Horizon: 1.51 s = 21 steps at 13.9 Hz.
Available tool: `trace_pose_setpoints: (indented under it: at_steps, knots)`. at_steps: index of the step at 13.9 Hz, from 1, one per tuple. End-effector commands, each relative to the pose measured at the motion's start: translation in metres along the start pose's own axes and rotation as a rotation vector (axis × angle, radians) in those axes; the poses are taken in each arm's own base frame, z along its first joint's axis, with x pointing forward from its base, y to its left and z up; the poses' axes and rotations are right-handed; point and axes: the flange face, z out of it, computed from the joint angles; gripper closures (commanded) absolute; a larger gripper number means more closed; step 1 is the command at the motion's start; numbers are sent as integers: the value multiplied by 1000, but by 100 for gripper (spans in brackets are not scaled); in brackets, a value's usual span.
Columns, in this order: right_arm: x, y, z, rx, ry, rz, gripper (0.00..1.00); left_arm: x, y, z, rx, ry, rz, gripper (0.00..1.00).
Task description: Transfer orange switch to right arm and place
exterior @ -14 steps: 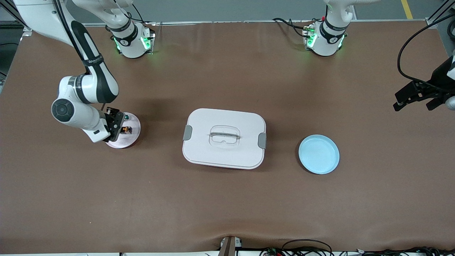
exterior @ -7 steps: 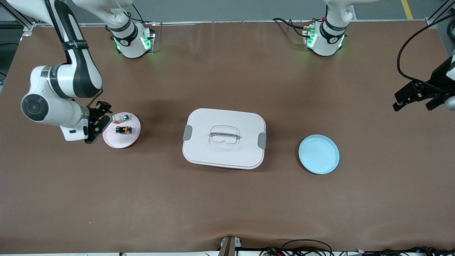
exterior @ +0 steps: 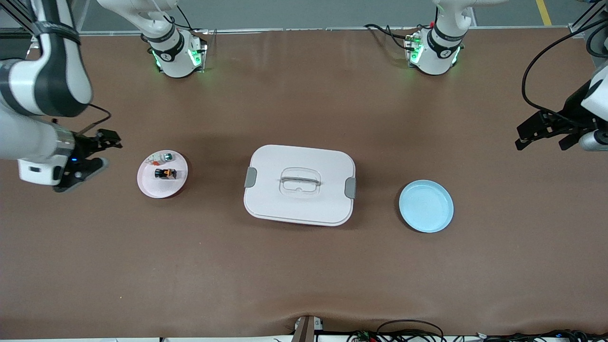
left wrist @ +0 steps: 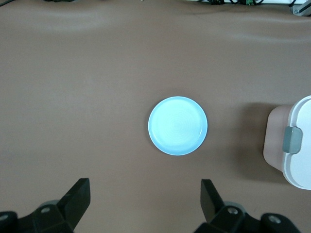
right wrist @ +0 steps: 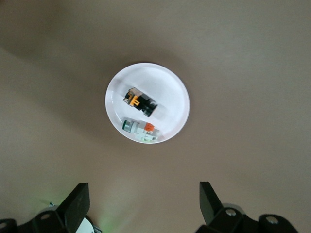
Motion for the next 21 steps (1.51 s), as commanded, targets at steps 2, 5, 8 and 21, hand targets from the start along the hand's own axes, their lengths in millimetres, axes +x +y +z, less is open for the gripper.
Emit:
trace_pose_setpoints:
  at_steps: [2, 5, 8, 21]
  knots:
    - [-25, 33, -40, 11, 43, 89, 0, -1, 0, -1, -3, -5, 0, 0]
    - [-43, 51, -73, -5, 96, 170, 0, 0, -2, -2, 6, -1, 4, 0]
    - [-53, 46, -106, -4, 107, 345, 0, 0, -2, -3, 6, 0, 4, 0]
    - [-50, 19, -150, 13, 177, 473, 0, -1, 0, -3, 3, -6, 4, 0]
